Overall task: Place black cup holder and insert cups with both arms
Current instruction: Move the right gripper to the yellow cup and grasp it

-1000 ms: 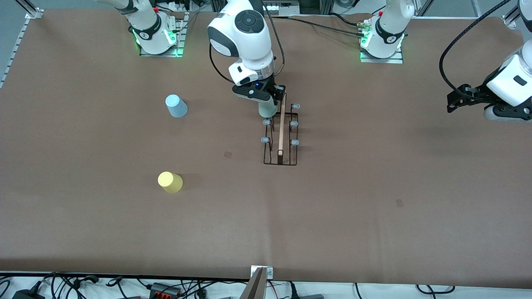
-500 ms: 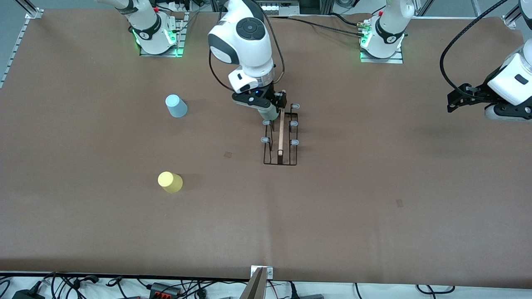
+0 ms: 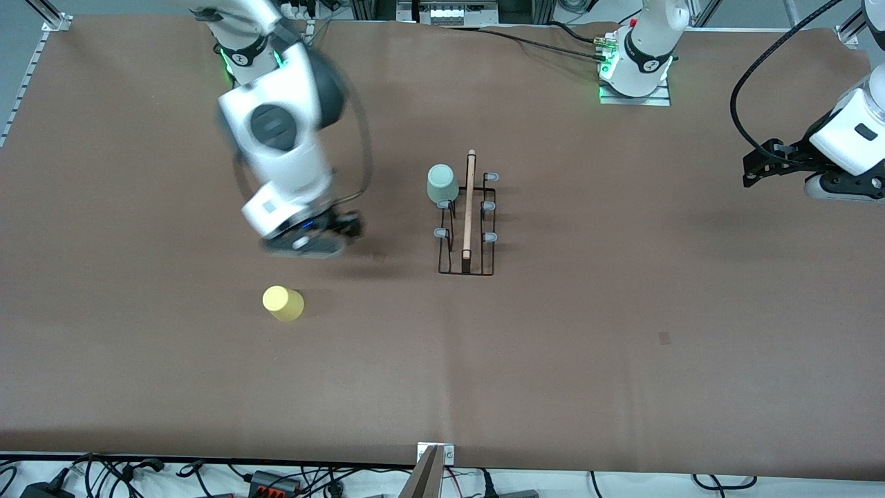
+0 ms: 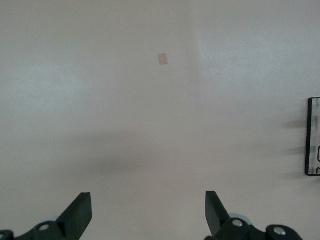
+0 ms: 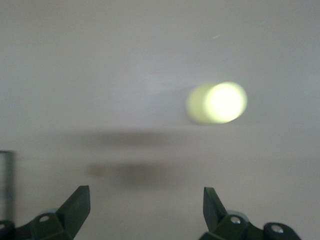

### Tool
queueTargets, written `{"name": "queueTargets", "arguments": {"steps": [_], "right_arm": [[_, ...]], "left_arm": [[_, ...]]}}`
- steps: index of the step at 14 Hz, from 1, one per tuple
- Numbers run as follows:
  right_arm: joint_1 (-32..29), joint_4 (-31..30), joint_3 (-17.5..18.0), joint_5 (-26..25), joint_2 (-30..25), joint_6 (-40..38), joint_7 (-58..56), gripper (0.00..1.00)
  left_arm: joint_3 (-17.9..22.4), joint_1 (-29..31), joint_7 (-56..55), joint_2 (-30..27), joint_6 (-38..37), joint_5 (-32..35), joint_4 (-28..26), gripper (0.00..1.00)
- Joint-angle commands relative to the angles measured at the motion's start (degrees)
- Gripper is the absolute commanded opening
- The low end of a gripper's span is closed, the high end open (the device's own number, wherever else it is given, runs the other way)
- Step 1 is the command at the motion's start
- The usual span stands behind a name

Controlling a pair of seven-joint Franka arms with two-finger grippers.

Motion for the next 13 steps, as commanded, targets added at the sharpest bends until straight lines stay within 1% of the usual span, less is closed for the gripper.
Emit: {"name": "queueTargets", "arguments": {"steps": [1, 3, 7, 12, 13], "right_arm": [[-6.27, -0.30, -0.17, -0.05, 3.33, 4.08, -9.92, 1.00], [-9.09, -0.30, -0.26, 0.21, 7.10, 9.88, -11.70, 1.00], [-9.73, -0.22, -0.34, 0.39, 11.51, 18.59, -11.62, 1.00], [-9.37, -0.30, -0.34, -0.05, 13.10, 19.40, -11.62, 1.00], [-9.28, -0.30, -0.78, -0.14, 13.36, 20.01, -11.62, 1.00]], "left_arm": [[-0.08, 0.14, 0.89, 0.44, -0.91, -1.27, 1.50, 1.00], [-0.08, 0.06, 0.89, 0.44, -0.91, -1.27, 1.50, 1.00], [-0.08, 0.06, 0.89, 0.44, -0.91, -1.27, 1.50, 1.00], [-0.08, 0.06, 0.89, 0.44, -0.91, -1.27, 1.50, 1.00], [-0.08, 0.06, 0.89, 0.44, -0.91, -1.27, 1.50, 1.00]]}}
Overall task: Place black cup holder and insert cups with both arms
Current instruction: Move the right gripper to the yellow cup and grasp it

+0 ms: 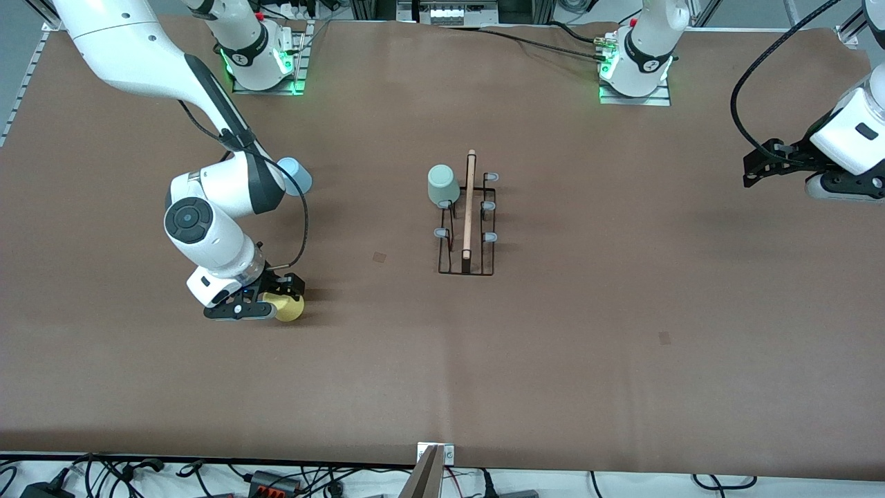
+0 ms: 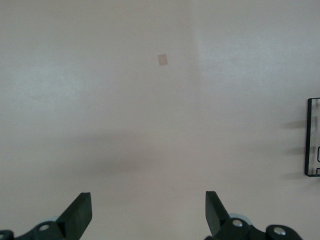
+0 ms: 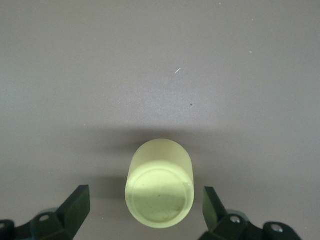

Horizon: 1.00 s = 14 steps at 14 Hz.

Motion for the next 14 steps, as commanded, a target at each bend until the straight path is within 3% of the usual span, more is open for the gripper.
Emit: {"name": "queueTargets", "arguments": {"steps": [1, 5, 6, 7, 8, 9, 10, 12, 14], "right_arm": [[0.00, 0.28, -0.42, -0.16, 1.20, 1.50, -0.53, 1.00], [-0.09, 0.19, -0.95, -0.34, 2.88, 4.22, -0.97, 1.00], [-0.09, 0.19, -0.95, -0.34, 2.79, 4.23, -2.28, 0.83], [-0.18, 0.19, -1.38, -0.34, 2.70, 4.14, -4.03, 0.52], [-0.18, 0.19, -1.56, -0.25, 2.53, 4.05, -4.66, 0.29], [-0.09, 0.19, -1.56, -0.16, 2.18, 3.88, -4.75, 0.12], [0.08, 0.19, -1.56, -0.08, 0.96, 2.92, -4.58, 0.06], [2.70, 0.89, -1.39, 0.45, -3.16, -4.43, -2.92, 0.05], [8.14, 1.77, -1.39, 0.45, -7.39, -10.69, 6.01, 0.05]], "left_arm": [[-0.07, 0.07, 0.89, 0.44, -1.00, -1.27, 1.41, 1.00], [-0.07, 0.07, 0.89, 0.44, -0.91, -1.27, 1.41, 1.00], [-0.07, 0.07, 0.89, 0.44, -0.91, -1.27, 1.41, 1.00], [-0.07, 0.07, 0.98, 0.44, -0.91, -1.27, 1.41, 1.00], [-0.07, 0.07, 0.98, 0.44, -0.91, -1.27, 1.41, 1.00], [-0.07, 0.07, 0.89, 0.44, -0.91, -1.27, 1.41, 1.00], [-0.07, 0.07, 0.98, 0.44, -0.91, -1.27, 1.41, 1.00], [-0.07, 0.07, 0.98, 0.44, -0.91, -1.27, 1.41, 1.00], [-0.07, 0.07, 0.98, 0.44, -0.91, -1.27, 1.41, 1.00]]}}
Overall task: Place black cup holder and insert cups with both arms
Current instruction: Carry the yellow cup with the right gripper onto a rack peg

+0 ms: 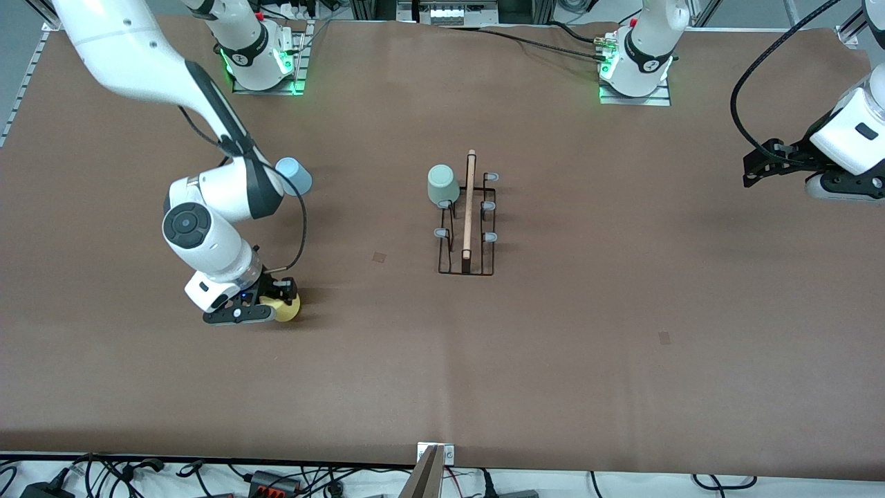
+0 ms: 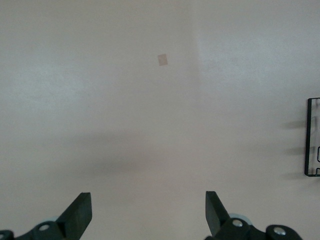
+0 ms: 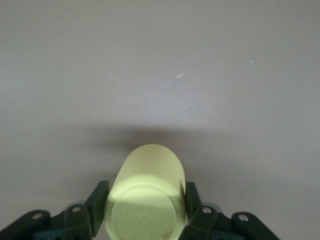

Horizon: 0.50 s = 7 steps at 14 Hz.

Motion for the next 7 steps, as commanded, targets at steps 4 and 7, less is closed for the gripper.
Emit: {"name": "queueTargets", "arguments": {"steps": [4, 7], "right_arm": [[18.43, 12.05, -0.59, 0.38, -5.19, -19.63, 29.68, 0.05], [25.30, 17.16, -0.41, 0.29, -1.77, -18.69, 41.93, 0.05]], "left_arm": [[-0.07, 0.10, 0.98, 0.43, -0.91, -1.26, 1.40, 1.00], [-0.07, 0.10, 0.98, 0.43, -0.91, -1.26, 1.40, 1.00]]}}
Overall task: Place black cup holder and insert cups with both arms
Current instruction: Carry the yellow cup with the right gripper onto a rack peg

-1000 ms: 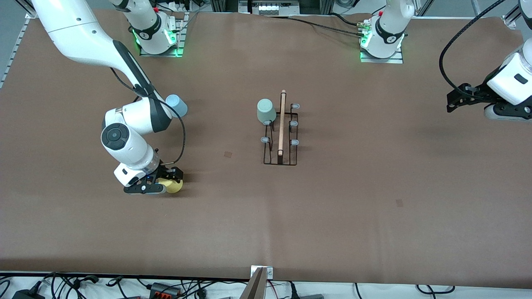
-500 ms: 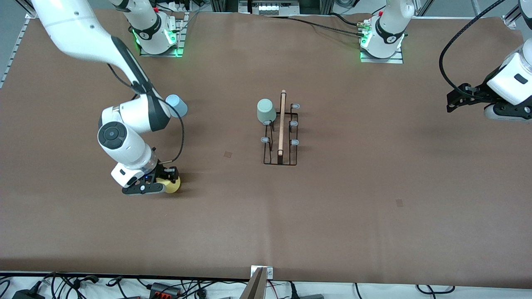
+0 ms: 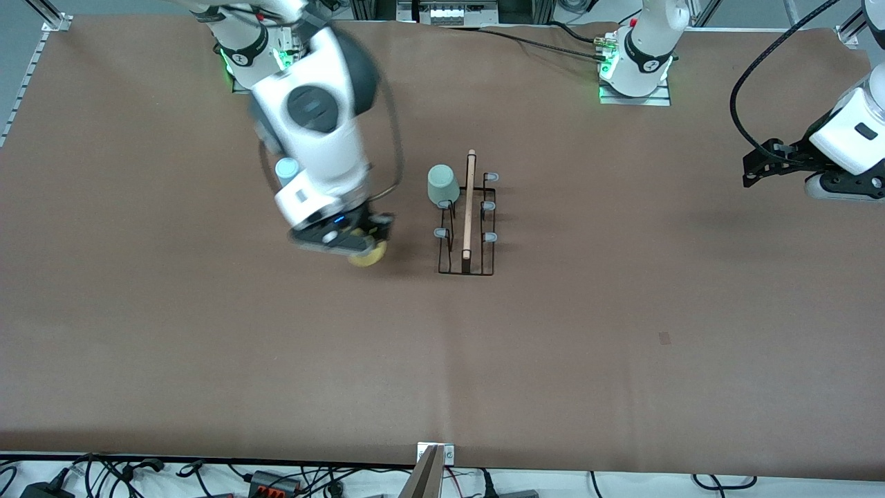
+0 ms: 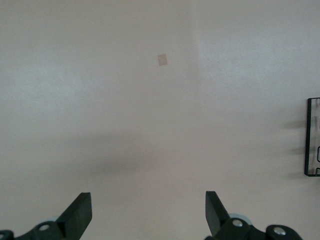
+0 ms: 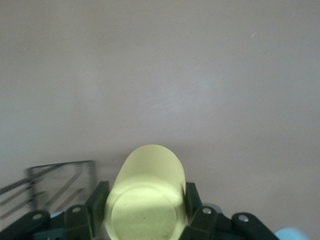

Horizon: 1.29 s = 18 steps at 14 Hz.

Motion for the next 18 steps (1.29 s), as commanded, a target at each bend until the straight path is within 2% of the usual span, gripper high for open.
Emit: {"name": "queueTargets", "arguments": {"steps": [1, 4, 10, 12, 13, 14, 15, 17, 18], "right_arm": [[4.51, 7.21, -0.69, 0.14, 5.45, -0.30, 6.51, 0.05], [7.86, 11.79, -0.69, -0.04, 8.70, 0.05, 9.42, 0.05], [9.36, 11.62, -0.69, -0.57, 12.13, 3.03, 10.04, 0.07], [9.36, 11.36, -0.69, -1.96, 13.19, 4.18, 10.04, 0.11], [9.36, 11.27, -0.69, -2.84, 13.72, 4.53, 10.04, 0.18], [9.36, 11.27, -0.77, -3.11, 14.33, 4.53, 10.04, 0.47], [9.36, 11.18, -0.86, -3.11, 14.68, 4.62, 10.04, 0.99], [8.74, 11.36, -0.95, -4.51, 13.64, 3.57, 8.38, 1.00], [7.70, 11.27, -0.95, -4.61, 11.20, 2.70, 8.11, 1.00]], "left_arm": [[-0.06, 0.12, 0.98, 0.43, -0.91, -1.26, 1.40, 1.00], [-0.06, 0.12, 0.98, 0.43, -0.91, -1.35, 1.40, 1.00], [-0.15, 0.12, 0.89, 0.43, -0.91, -1.26, 1.48, 1.00], [-0.06, 0.12, 0.98, 0.43, -0.91, -1.35, 1.40, 1.00], [-0.06, 0.21, 0.98, 0.43, -1.00, -1.35, 1.40, 1.00], [-0.06, 0.12, 0.98, 0.43, -1.08, -1.35, 1.40, 1.00], [-0.06, 0.12, 0.98, 0.43, -1.08, -1.35, 1.40, 1.00], [-0.06, 0.12, 0.98, 0.43, -1.08, -1.35, 1.40, 1.00], [-0.06, 0.12, 0.98, 0.43, -1.08, -1.35, 1.40, 1.00]]}}
